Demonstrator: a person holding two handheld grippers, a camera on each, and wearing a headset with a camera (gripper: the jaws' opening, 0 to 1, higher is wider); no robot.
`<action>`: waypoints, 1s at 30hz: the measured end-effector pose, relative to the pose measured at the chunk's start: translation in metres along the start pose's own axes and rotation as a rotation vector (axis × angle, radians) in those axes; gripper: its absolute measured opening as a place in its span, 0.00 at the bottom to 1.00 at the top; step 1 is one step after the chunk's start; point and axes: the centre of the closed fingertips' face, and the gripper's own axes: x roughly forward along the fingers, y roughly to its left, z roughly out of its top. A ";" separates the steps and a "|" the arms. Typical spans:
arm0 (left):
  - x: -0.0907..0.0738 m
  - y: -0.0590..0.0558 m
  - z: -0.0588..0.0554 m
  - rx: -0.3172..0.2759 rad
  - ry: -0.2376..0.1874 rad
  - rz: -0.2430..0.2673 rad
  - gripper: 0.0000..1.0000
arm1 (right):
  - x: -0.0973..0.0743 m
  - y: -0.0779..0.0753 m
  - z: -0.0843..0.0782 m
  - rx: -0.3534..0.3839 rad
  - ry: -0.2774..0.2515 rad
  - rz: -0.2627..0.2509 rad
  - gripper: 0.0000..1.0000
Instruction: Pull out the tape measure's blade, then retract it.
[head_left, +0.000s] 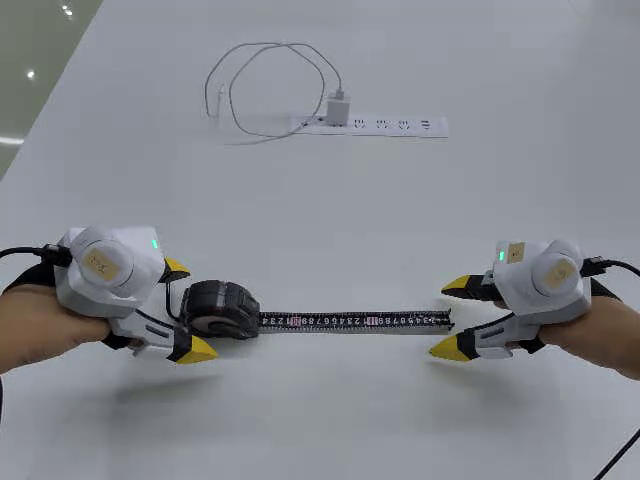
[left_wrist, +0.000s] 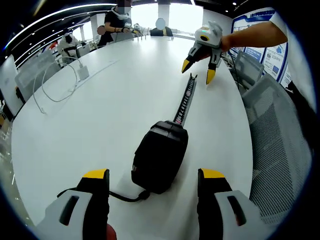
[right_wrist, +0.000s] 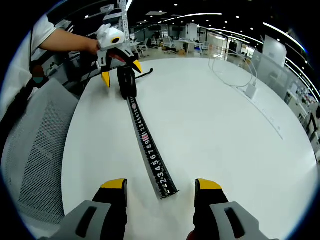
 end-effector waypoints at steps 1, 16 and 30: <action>-0.003 -0.001 0.000 -0.011 -0.010 0.007 0.69 | -0.002 0.000 0.001 0.004 -0.009 -0.010 0.51; -0.033 -0.001 0.003 -0.111 -0.172 0.101 0.70 | -0.018 0.014 0.013 0.065 -0.110 -0.089 0.55; -0.054 -0.011 -0.004 -0.176 -0.241 0.163 0.74 | -0.035 0.021 0.020 0.105 -0.174 -0.165 0.61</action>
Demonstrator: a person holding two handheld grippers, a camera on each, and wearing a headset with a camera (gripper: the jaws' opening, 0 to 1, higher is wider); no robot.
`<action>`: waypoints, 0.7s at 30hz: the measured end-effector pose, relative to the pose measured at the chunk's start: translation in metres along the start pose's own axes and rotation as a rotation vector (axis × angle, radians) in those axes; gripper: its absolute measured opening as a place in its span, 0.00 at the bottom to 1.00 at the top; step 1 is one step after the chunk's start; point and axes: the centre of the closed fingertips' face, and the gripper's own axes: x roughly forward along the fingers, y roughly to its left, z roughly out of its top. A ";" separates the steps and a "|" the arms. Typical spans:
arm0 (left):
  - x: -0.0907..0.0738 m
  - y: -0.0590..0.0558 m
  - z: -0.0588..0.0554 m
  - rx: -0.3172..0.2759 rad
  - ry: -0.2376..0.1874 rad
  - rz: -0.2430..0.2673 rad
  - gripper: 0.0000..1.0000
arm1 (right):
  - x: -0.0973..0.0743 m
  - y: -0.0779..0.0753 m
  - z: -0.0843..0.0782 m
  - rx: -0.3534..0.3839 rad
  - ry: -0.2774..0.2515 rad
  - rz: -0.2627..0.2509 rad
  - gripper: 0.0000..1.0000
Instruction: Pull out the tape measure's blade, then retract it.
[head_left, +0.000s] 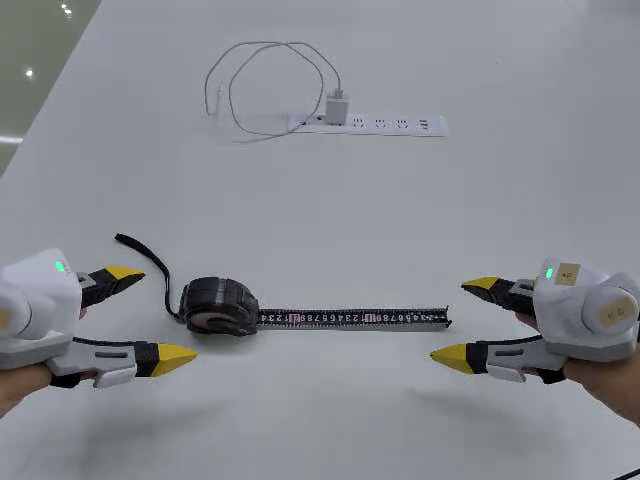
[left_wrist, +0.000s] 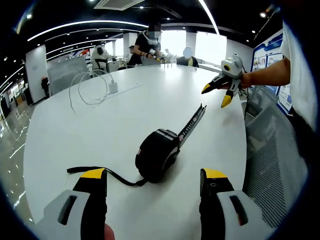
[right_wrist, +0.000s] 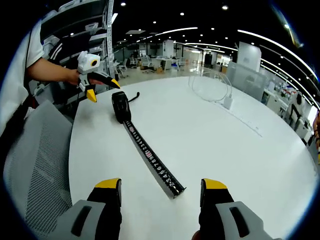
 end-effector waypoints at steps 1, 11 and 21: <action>-0.002 0.000 -0.001 -0.001 -0.003 0.006 0.74 | -0.001 0.001 0.000 0.001 -0.002 -0.005 0.62; -0.015 -0.006 -0.004 -0.046 -0.036 0.044 0.79 | -0.009 0.006 0.001 0.023 -0.025 -0.035 0.66; -0.024 -0.019 -0.017 -0.100 -0.050 0.067 0.84 | -0.014 0.014 -0.002 0.043 -0.046 -0.055 0.72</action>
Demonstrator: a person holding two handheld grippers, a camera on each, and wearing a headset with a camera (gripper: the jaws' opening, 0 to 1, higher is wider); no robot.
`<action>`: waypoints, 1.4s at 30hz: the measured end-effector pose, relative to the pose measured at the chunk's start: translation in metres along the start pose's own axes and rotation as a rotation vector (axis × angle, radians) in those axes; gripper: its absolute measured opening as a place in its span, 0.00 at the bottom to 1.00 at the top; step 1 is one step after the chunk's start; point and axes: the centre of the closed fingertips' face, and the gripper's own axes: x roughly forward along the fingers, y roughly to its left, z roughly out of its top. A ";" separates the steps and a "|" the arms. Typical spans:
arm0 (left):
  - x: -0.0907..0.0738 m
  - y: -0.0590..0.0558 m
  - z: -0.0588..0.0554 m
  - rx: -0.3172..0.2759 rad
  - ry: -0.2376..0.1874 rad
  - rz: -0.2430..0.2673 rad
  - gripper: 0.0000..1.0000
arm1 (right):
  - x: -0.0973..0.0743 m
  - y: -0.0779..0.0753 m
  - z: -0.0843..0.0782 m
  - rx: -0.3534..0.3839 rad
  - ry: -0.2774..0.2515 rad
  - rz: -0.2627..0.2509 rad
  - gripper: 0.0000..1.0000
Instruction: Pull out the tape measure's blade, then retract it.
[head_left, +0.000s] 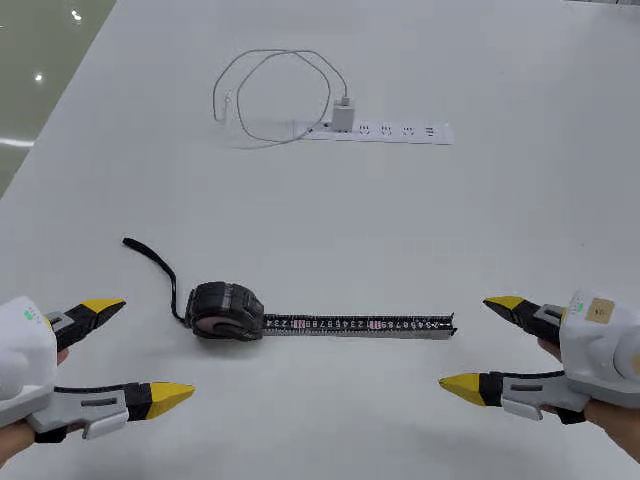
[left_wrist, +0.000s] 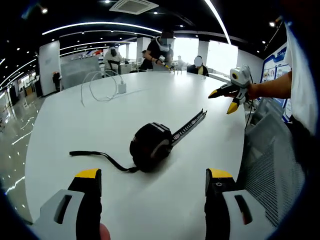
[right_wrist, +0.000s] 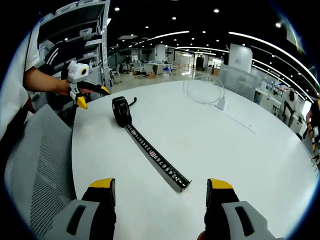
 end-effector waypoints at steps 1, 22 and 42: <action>-0.001 -0.001 -0.001 -0.003 -0.001 0.003 0.84 | 0.000 0.001 0.000 0.002 0.000 -0.001 0.73; -0.019 -0.012 -0.013 -0.055 -0.029 0.070 0.94 | -0.013 0.024 -0.009 0.072 -0.038 -0.026 0.83; -0.027 -0.022 -0.025 -0.119 -0.056 0.111 0.97 | -0.022 0.038 -0.023 0.119 -0.053 -0.057 0.86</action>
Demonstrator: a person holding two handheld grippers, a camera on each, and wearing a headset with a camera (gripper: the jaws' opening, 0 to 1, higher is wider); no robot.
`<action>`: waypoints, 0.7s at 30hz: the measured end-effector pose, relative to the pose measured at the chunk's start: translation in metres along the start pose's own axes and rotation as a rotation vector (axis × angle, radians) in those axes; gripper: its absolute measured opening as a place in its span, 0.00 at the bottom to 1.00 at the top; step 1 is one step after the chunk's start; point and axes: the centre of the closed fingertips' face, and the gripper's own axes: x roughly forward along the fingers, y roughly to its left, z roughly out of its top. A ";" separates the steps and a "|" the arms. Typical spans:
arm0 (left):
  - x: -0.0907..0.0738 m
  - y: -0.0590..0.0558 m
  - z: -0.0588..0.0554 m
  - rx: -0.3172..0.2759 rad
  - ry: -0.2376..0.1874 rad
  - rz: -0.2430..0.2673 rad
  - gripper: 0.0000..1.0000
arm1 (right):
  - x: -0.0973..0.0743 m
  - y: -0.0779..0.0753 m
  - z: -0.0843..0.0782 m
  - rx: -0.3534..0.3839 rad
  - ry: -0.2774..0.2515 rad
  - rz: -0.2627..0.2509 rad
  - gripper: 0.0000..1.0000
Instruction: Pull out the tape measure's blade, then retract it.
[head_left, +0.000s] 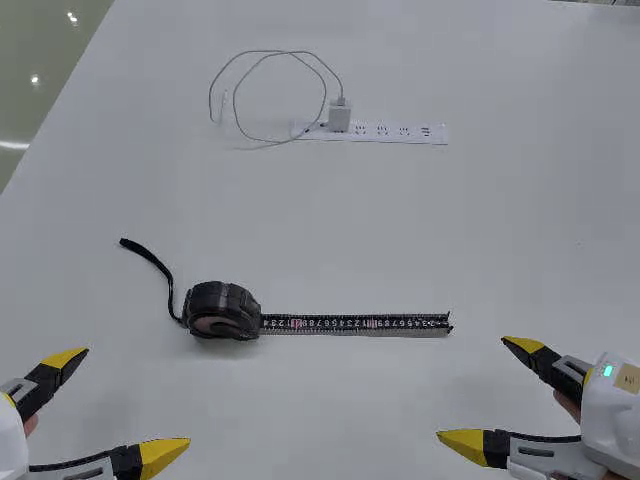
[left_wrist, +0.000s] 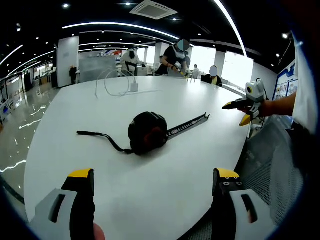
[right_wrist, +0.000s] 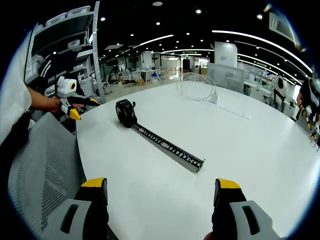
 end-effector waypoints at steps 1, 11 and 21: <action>-0.001 0.000 0.000 -0.002 -0.001 0.002 0.97 | 0.000 0.000 -0.001 0.002 -0.001 -0.002 0.87; -0.004 -0.002 -0.004 0.001 0.009 -0.005 0.97 | -0.002 0.004 -0.002 0.006 -0.005 -0.007 0.88; -0.007 -0.006 -0.007 -0.007 0.016 -0.014 0.97 | -0.006 0.005 -0.005 0.007 -0.004 -0.009 0.89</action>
